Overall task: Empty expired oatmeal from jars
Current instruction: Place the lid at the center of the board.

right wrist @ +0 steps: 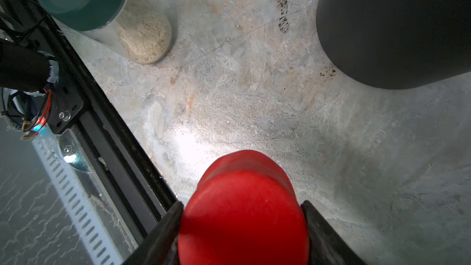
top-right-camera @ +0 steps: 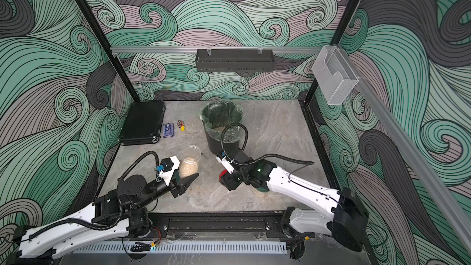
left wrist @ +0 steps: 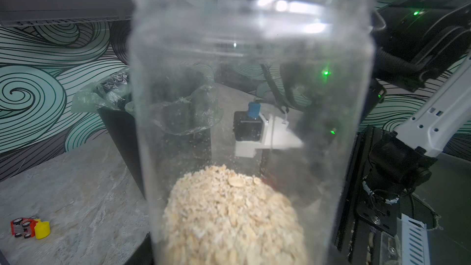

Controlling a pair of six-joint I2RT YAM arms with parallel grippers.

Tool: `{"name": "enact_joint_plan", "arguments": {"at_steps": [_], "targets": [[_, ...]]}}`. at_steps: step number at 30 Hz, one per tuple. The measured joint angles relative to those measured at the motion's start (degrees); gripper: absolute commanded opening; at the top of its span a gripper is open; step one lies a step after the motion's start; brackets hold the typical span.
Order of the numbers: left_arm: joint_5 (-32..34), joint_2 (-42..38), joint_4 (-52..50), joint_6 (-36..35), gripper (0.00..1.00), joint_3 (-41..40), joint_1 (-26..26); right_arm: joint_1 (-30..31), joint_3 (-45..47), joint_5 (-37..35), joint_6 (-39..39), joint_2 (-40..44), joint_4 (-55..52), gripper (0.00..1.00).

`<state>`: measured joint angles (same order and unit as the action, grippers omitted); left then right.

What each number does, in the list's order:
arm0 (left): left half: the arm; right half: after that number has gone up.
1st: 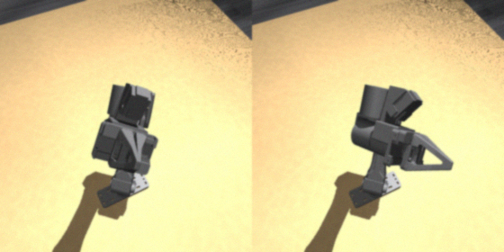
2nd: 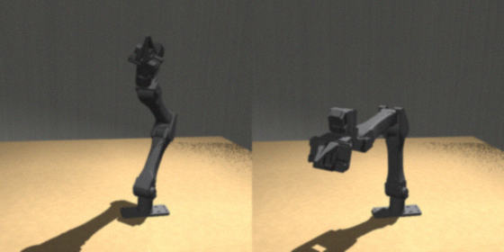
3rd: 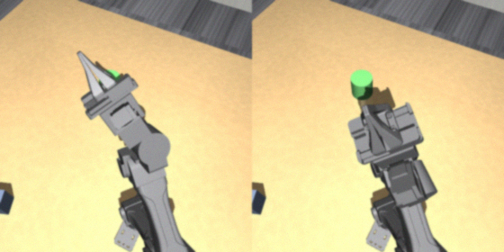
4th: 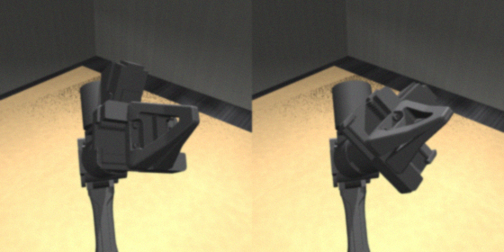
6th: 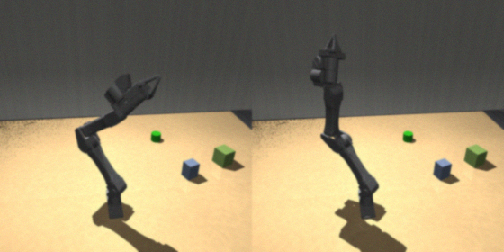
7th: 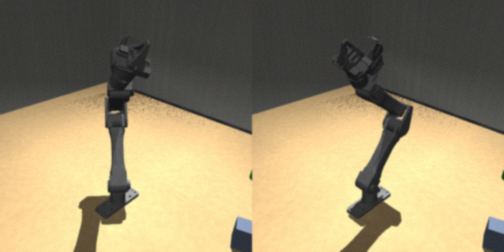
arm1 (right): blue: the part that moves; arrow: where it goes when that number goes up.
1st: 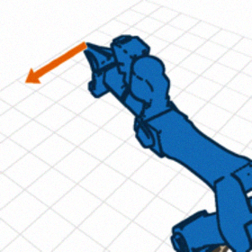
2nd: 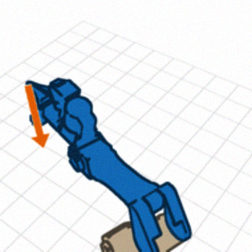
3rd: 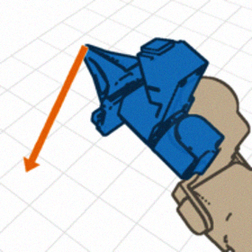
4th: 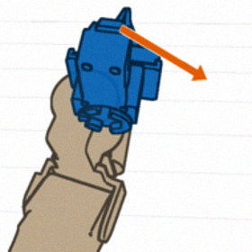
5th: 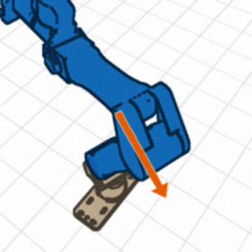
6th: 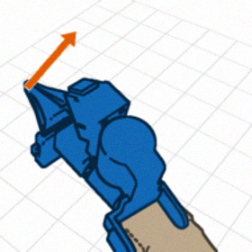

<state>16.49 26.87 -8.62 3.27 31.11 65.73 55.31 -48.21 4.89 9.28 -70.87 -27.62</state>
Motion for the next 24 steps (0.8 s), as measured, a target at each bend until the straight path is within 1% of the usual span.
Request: {"name": "enact_joint_plan", "arguments": {"at_steps": [4, 11, 17, 24], "targets": [[0.0, 0.0, -0.7, 0.2, 0.47, 0.0, 0.0, 0.7, 1.3, -0.5, 0.9, -4.0, 4.8, 0.62], [0.6, 0.4, -0.7, 0.2, 0.47, 0.0, 0.0, 0.8, 3.4, -0.3, 2.1, -10.7, 10.9, 0.7], [0.7, 0.6, -0.8, 0.2, 0.47, 0.0, 0.0, 0.8, 4.7, -0.4, 2.8, -14.3, 13.8, 0.77], [0.8, 0.2, -0.8, 0.2, 0.48, 0.0, 0.0, 0.8, 4.7, -0.6, 2.8, -16.0, 15.0, 0.84]]}}
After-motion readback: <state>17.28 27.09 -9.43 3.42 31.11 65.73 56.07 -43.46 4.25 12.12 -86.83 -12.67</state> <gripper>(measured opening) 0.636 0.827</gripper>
